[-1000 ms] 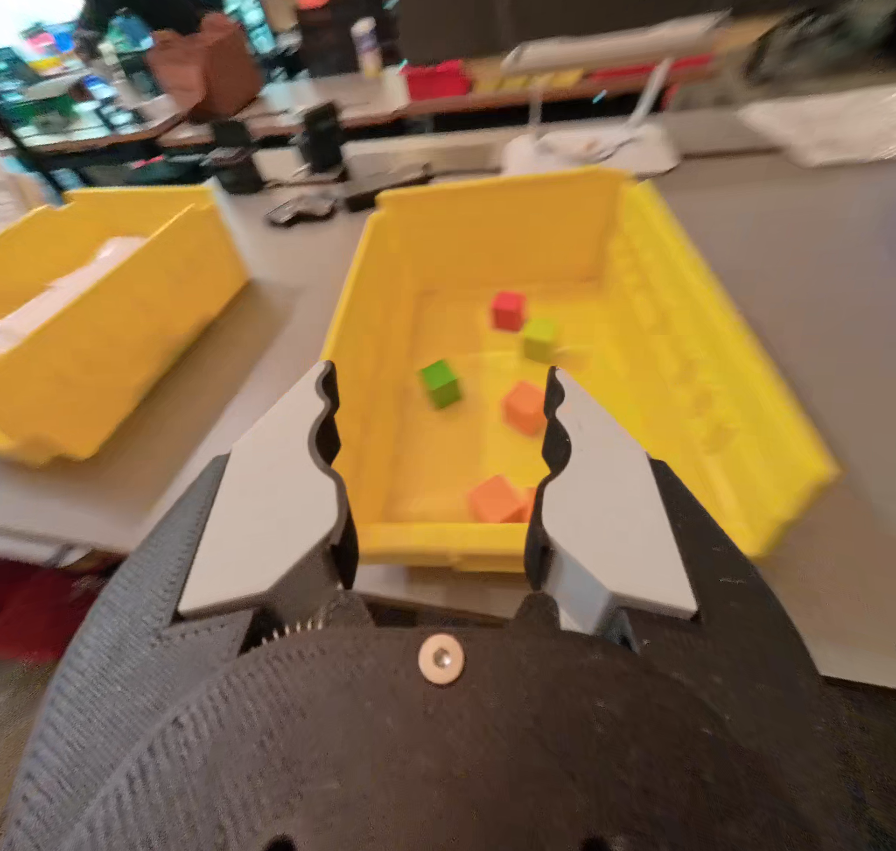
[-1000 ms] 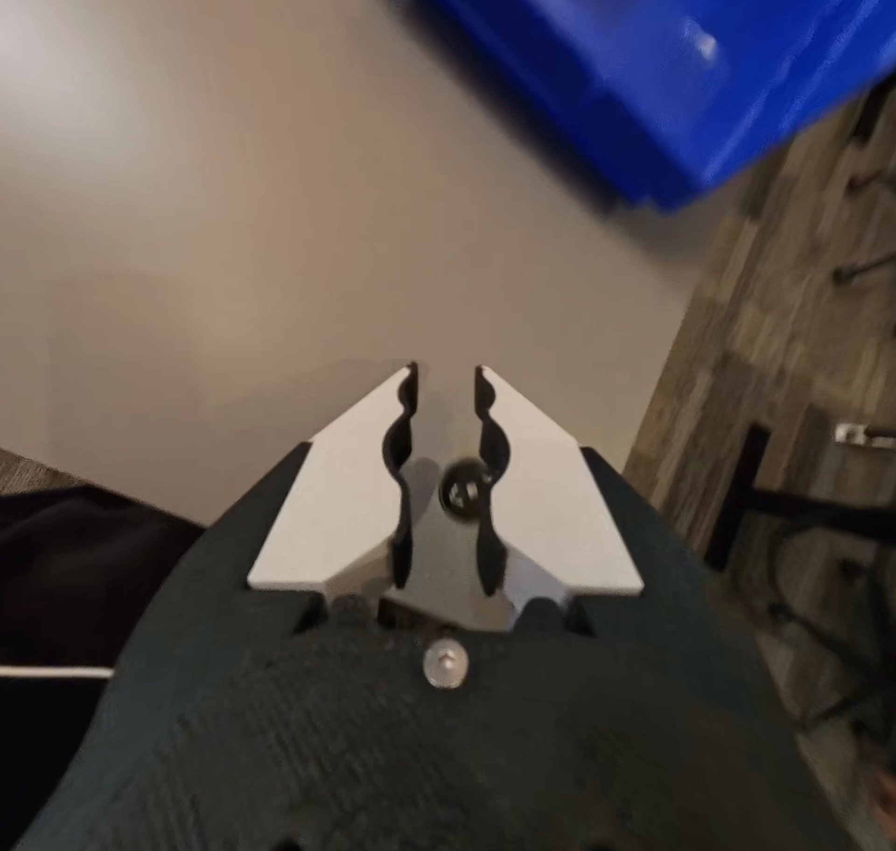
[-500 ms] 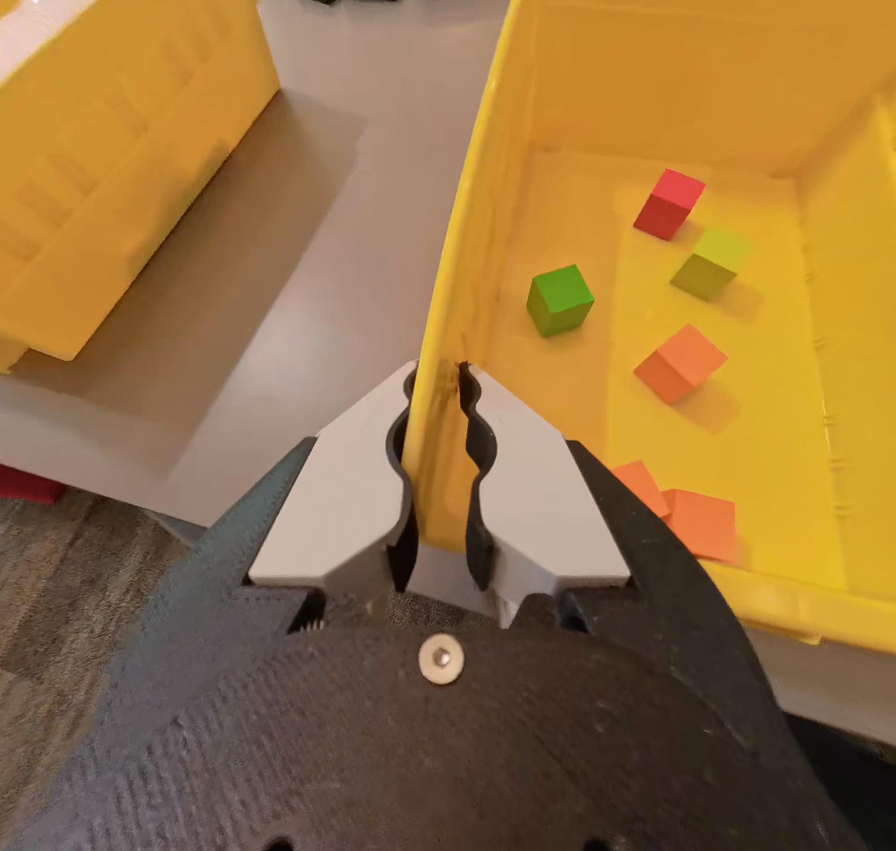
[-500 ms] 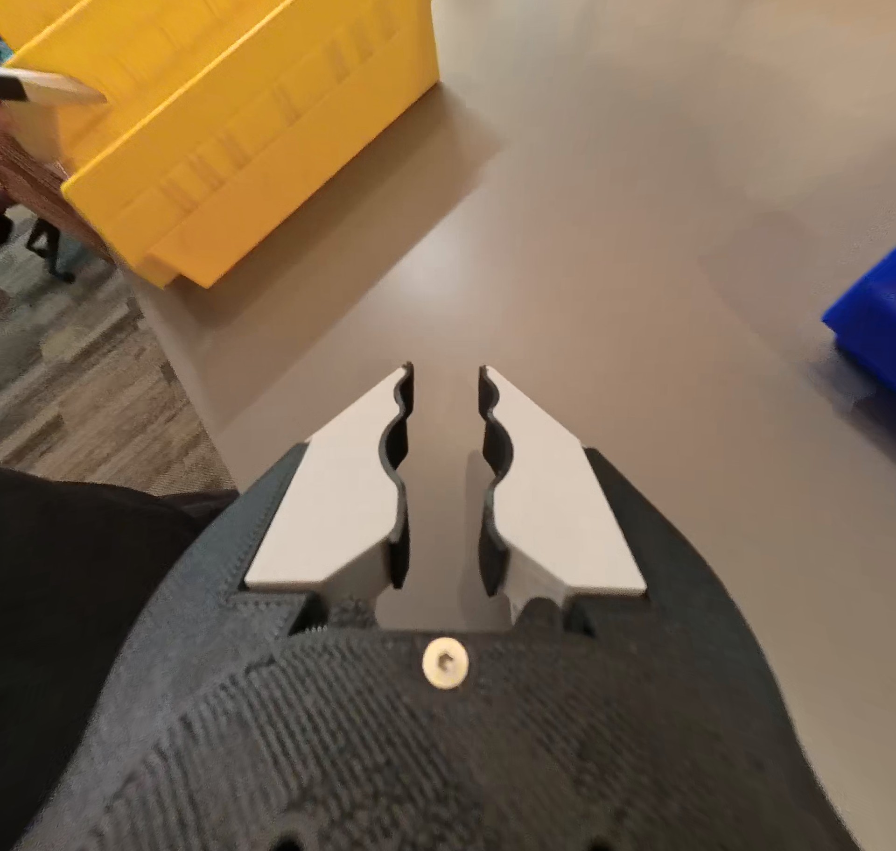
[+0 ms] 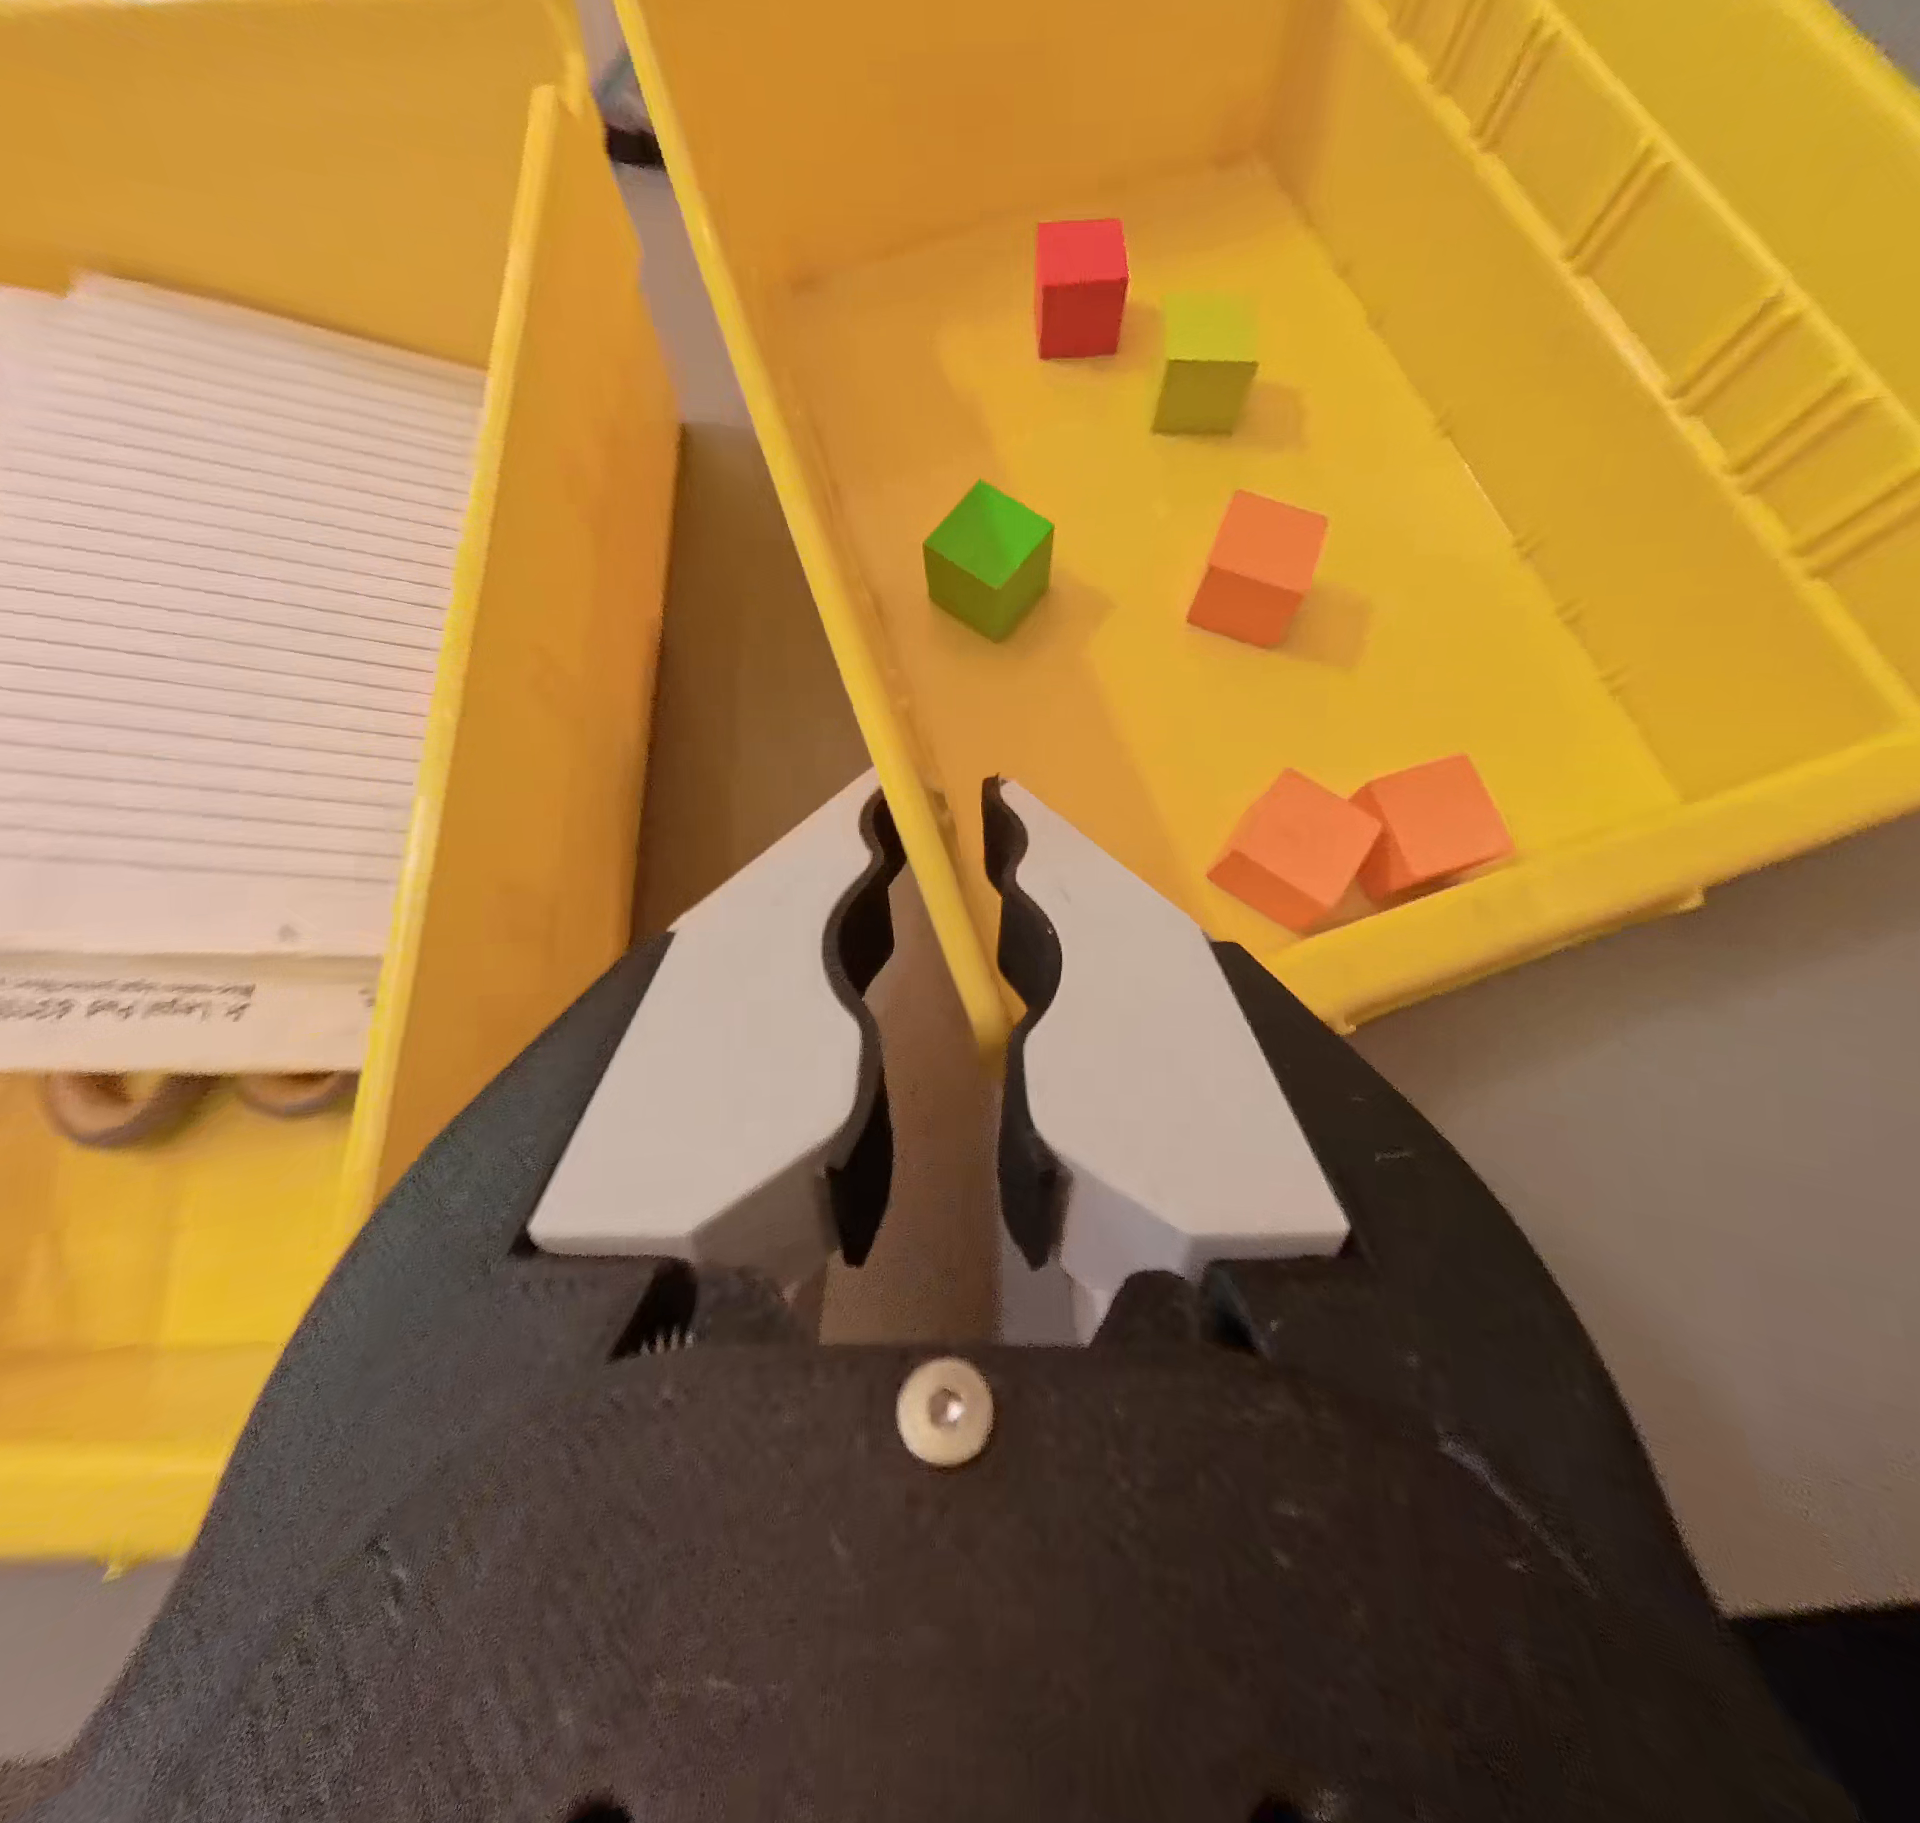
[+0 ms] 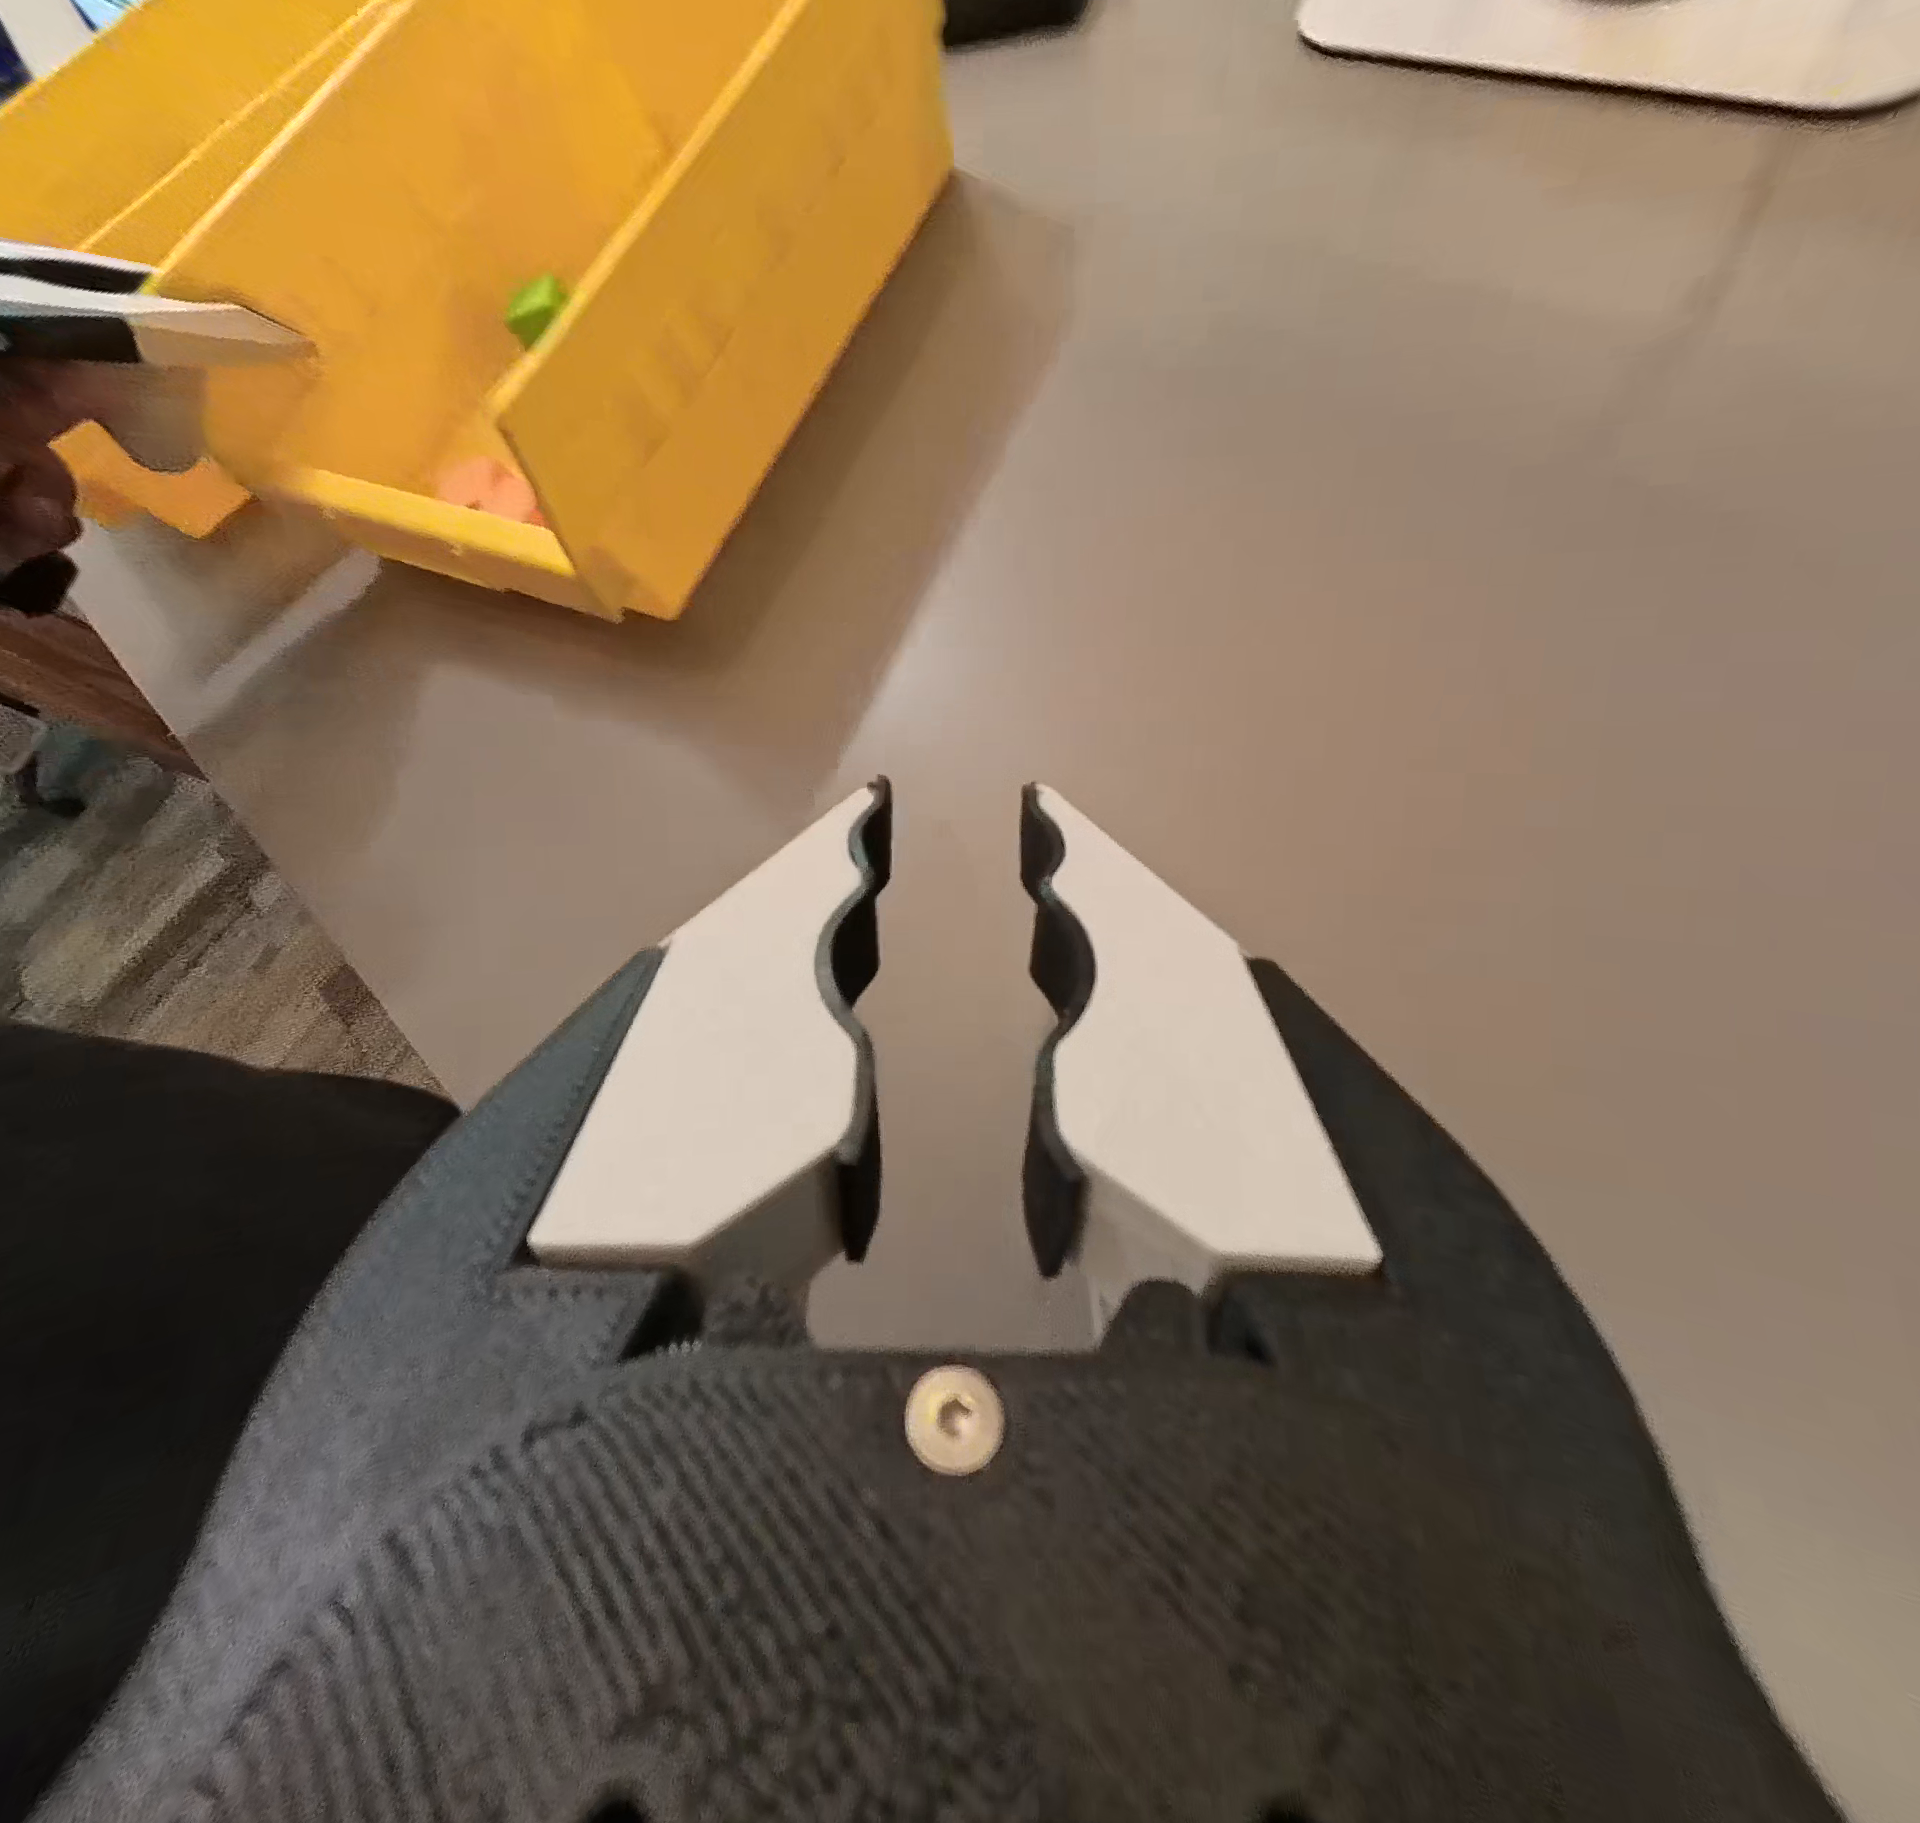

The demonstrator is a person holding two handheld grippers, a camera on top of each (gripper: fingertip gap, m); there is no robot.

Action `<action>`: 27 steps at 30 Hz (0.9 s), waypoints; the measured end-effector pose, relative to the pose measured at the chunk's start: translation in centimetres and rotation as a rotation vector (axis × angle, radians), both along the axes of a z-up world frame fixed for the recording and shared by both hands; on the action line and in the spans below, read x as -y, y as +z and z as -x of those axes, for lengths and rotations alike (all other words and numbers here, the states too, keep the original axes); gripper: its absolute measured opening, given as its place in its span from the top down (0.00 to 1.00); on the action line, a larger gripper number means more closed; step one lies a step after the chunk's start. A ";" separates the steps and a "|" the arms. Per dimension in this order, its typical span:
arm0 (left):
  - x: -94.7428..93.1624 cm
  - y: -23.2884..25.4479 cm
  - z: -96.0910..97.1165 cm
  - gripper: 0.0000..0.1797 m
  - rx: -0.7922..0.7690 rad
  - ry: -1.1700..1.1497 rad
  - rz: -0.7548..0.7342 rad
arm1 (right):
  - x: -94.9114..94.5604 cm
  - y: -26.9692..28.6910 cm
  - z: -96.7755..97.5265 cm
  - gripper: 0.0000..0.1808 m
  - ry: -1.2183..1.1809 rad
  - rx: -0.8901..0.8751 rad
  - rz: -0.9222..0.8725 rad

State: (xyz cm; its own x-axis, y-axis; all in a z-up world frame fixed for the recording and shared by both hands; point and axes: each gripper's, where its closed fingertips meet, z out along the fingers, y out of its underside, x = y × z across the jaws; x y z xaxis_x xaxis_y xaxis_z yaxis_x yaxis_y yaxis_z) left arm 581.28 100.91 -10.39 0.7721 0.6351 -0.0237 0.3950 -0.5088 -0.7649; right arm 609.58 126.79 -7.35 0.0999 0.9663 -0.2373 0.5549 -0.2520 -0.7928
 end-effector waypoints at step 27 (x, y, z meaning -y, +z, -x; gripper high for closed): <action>-11.9 -1.1 -2.1 0.86 0.206 -0.238 0.200 | -1.7 0.6 2.7 0.88 -0.068 -0.094 0.103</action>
